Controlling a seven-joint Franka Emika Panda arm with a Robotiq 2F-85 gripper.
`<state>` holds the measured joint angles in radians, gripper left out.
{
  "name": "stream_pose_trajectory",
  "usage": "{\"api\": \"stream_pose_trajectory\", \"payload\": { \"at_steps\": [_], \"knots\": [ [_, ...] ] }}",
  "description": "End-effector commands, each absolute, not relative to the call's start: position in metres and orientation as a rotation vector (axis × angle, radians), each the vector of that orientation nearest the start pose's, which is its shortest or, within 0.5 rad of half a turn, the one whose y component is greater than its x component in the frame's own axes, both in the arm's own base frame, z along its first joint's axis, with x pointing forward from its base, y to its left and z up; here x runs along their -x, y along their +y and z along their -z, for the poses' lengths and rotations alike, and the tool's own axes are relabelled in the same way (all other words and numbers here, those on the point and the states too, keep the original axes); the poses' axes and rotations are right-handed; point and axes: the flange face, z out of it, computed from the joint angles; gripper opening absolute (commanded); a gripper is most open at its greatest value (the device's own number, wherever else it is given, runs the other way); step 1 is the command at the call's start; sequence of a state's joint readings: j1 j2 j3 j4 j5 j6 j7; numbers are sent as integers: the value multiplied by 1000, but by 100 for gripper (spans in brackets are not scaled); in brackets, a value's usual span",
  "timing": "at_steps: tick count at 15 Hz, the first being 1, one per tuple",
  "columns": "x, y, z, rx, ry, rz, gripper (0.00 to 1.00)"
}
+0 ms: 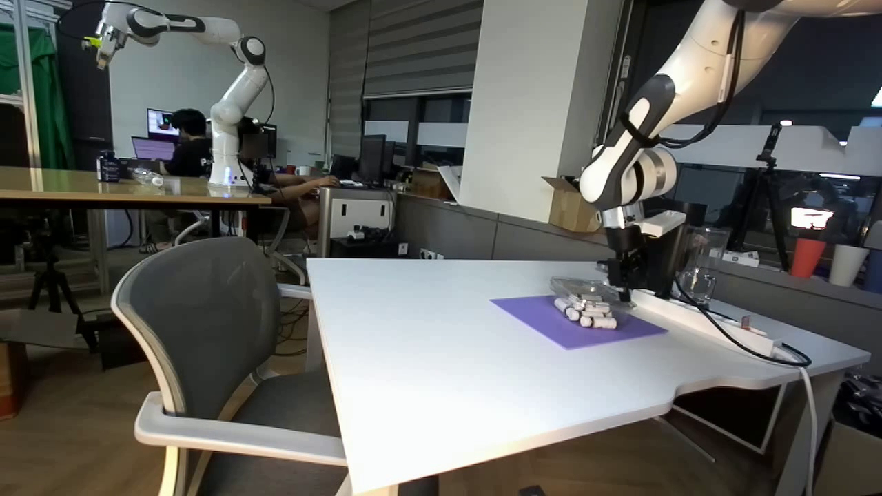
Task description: Close the clear container
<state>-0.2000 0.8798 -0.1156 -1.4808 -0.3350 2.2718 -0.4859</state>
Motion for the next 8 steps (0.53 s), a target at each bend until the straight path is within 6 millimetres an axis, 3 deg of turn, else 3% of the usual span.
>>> {"api": "stream_pose_trajectory", "payload": {
  "at_steps": [1,8],
  "knots": [
    [-671,-220,-156,3275,-722,-428,100],
    [-663,-232,-153,3285,-720,-463,100]
  ]
}}
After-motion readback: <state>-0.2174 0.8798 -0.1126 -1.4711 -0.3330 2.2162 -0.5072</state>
